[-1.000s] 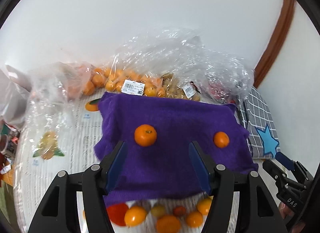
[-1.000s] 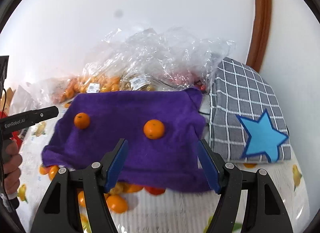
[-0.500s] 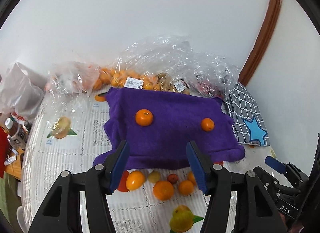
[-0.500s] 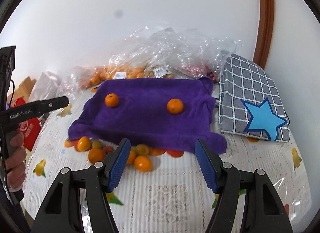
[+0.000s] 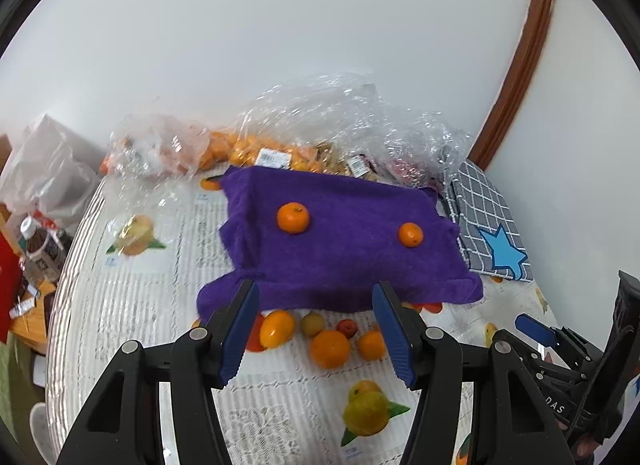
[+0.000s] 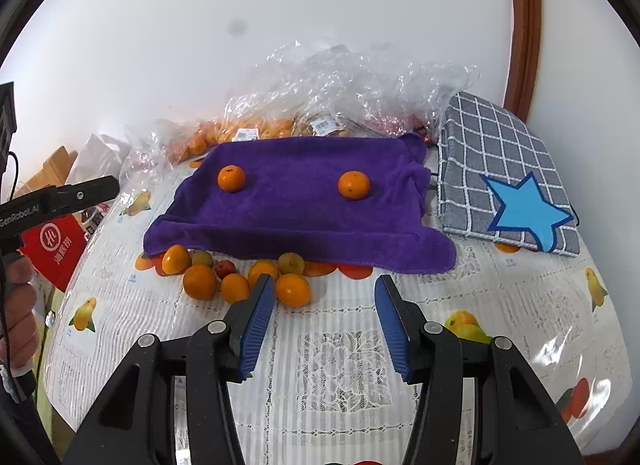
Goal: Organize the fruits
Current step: 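Withdraw both open tools from the towel back toward the fruit pile, then grasp an orange with the right tool while the left tool grasps another orange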
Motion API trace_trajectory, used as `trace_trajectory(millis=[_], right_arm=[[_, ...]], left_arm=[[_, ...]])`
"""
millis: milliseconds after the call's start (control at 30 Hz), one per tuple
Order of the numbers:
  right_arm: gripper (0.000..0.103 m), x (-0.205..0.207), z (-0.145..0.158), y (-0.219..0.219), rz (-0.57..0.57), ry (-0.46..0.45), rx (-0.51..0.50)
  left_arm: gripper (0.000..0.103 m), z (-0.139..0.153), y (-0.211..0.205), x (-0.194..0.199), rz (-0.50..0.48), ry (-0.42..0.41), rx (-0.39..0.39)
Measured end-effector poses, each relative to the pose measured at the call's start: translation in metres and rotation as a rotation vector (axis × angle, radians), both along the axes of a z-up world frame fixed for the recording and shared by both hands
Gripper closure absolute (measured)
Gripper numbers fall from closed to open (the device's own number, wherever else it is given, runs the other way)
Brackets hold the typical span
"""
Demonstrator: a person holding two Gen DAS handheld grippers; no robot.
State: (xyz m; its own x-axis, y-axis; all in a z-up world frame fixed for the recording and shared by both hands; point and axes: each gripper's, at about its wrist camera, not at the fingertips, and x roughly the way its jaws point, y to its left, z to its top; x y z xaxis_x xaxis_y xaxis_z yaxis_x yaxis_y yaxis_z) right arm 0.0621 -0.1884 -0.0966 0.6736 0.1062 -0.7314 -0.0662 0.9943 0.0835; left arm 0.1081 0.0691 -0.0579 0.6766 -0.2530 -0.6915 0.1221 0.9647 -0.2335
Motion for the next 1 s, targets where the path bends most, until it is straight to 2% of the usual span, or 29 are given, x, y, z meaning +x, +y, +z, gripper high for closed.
trace_trajectory(millis=[67,167,333,400,467,833,900,933,1000], right_arm=[[0.041,0.0,-0.007,0.001,-0.002,0.005,0.008],[0.041,0.0,-0.018,0.005,0.032,0.027,0.031],[0.041,0.007,-0.037,0.017,0.071,0.053,0.012],[0.044,0.012,-0.045,0.021,0.079,0.053,0.007],[0.055,0.018,-0.054,0.025,0.08,0.059,0.009],[0.057,0.061,-0.095,0.036,0.076,0.113,0.016],[0.062,0.066,-0.099,0.036,0.068,0.104,0.001],[0.068,0.066,-0.099,0.037,0.068,0.086,-0.009],[0.068,0.065,-0.099,0.039,0.078,0.075,-0.029]], left_arm=[[0.046,-0.007,0.009,-0.004,0.02,0.012,-0.011],[0.045,-0.018,0.022,-0.006,0.068,0.048,-0.015],[0.043,-0.032,0.041,-0.009,0.094,0.089,-0.028],[0.043,-0.037,0.045,-0.01,0.099,0.1,-0.012],[0.043,-0.044,0.048,-0.009,0.102,0.12,0.002],[0.043,-0.073,0.051,-0.003,0.08,0.175,0.02],[0.043,-0.077,0.047,0.0,0.067,0.171,0.016],[0.043,-0.081,0.044,0.002,0.057,0.167,0.01],[0.043,-0.087,0.037,0.005,0.039,0.157,-0.004]])
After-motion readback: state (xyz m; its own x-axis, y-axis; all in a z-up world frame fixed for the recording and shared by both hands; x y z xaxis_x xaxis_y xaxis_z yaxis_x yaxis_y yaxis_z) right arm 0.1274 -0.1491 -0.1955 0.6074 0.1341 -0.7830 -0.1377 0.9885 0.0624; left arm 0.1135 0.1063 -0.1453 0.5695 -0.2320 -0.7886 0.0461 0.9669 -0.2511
